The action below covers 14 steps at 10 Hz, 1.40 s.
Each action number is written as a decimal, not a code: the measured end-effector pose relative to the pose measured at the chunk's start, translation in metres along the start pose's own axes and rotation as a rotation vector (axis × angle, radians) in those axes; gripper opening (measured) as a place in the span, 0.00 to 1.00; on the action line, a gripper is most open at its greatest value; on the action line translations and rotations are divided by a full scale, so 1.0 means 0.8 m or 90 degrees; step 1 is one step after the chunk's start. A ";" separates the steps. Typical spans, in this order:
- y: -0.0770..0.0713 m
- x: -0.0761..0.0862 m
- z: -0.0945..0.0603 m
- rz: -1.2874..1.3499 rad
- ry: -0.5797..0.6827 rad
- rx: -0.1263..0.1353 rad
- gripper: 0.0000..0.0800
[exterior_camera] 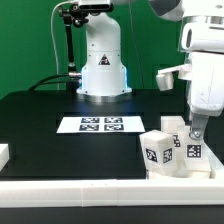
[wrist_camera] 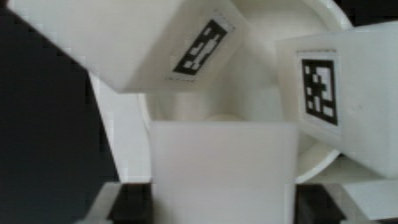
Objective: Assemble stool
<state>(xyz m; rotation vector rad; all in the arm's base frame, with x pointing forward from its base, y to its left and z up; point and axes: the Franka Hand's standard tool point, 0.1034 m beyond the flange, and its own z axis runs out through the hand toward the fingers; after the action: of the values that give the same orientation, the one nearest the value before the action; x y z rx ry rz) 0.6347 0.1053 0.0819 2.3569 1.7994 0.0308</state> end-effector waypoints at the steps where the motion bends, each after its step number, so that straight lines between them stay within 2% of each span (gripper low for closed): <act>1: -0.001 0.000 0.000 0.055 -0.002 0.003 0.43; 3: -0.001 -0.007 0.001 0.186 -0.030 0.036 0.43; 4: 0.002 -0.007 0.002 0.251 -0.039 0.046 0.43; 12: 0.003 -0.006 0.002 0.603 -0.049 0.039 0.43; 13: 0.002 -0.006 0.002 0.667 -0.046 0.046 0.43; 14: 0.002 -0.007 0.003 0.749 -0.041 0.062 0.43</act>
Offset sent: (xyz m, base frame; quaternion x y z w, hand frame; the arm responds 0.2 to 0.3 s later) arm 0.0077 -0.0016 -0.0028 0.0875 -0.0355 0.2744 0.9570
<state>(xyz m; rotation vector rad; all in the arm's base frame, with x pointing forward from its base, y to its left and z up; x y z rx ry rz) 0.6352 0.0995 0.0803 3.0378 0.1842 0.0174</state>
